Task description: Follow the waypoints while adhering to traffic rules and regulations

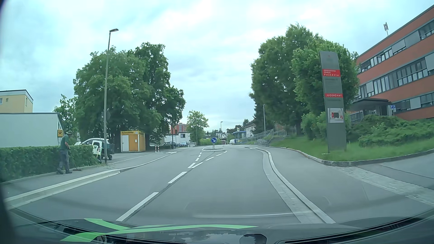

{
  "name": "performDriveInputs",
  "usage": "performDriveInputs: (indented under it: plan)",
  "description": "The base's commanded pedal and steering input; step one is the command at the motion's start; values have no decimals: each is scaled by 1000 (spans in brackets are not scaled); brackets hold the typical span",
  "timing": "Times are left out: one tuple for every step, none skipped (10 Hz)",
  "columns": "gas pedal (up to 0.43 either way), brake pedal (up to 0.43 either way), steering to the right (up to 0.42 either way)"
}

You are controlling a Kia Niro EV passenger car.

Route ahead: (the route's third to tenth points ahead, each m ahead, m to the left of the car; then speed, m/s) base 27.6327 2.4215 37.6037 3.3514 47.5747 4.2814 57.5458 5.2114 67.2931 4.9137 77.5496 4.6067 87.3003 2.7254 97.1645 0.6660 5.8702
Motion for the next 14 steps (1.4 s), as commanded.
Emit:
performDriveInputs:
  plan:
    - [118,0,-9]
    - [98,0,-9]
    - [87,0,-9]
    - [79,0,-9]
    - [79,0,-9]
    - [67,0,-9]
    - [79,0,-9]
    - [79,0,-9]
    - [79,0,-9]
    - [79,0,-8]
    - [79,0,-6]
    - [87,0,-2]
    - [87,0,8]
    - [87,0,19]
